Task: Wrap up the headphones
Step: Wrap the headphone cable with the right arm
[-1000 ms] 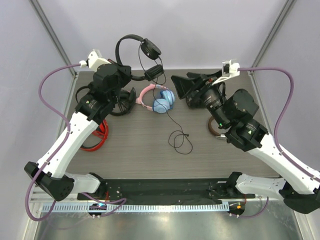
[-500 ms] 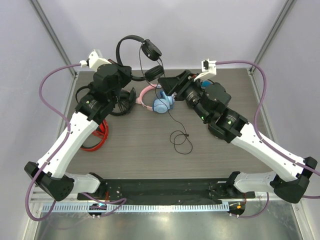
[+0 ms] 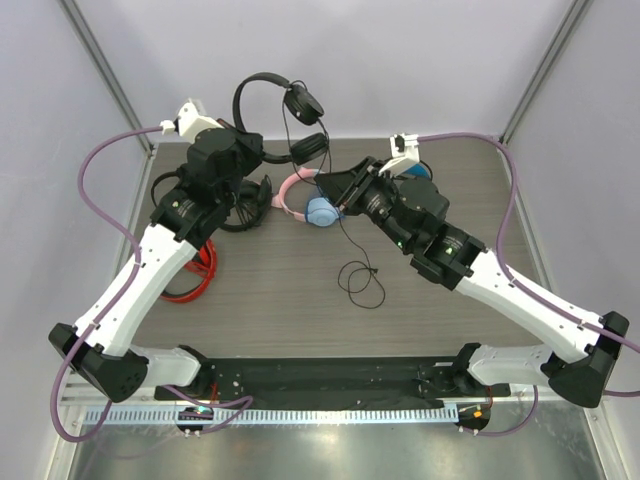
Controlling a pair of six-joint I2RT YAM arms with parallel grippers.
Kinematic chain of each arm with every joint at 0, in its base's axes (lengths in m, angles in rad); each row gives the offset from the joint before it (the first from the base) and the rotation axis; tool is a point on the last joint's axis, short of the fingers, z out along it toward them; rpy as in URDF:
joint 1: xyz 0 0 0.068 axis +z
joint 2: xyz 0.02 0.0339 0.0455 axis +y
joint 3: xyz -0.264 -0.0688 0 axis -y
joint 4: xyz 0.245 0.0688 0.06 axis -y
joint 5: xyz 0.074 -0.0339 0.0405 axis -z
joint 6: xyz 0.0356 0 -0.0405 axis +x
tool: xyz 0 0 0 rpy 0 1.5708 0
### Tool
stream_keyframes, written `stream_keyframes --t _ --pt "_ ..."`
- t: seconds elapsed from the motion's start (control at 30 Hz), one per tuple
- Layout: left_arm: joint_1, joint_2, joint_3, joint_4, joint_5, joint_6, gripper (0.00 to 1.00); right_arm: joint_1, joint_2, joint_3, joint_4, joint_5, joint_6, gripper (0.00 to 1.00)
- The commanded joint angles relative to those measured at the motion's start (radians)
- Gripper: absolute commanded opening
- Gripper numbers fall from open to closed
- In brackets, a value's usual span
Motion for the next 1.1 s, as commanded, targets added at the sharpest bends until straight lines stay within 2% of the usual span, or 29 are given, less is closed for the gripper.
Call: stream_keyframes --t 0.0,0.27,0.63,0.8,1.07 --pt "0.009 -0.031 0.035 0.043 0.013 -0.020 0.00 -0.003 -0.019 -0.014 0.041 0.000 -0.002 0.26" --pt "0.020 -0.031 0.049 0.029 0.076 -0.055 0.00 -0.005 0.004 -0.012 0.011 0.057 -0.087 0.19" --pt "0.073 -0.031 0.040 -0.003 0.260 -0.147 0.00 -0.009 0.021 0.006 -0.015 0.199 -0.217 0.19" --pt "0.086 -0.024 0.035 0.004 0.361 -0.187 0.00 -0.014 0.069 0.025 -0.014 0.189 -0.235 0.19" --pt "0.092 -0.014 0.023 0.026 0.435 -0.227 0.00 -0.019 0.108 0.026 0.047 0.164 -0.255 0.20"
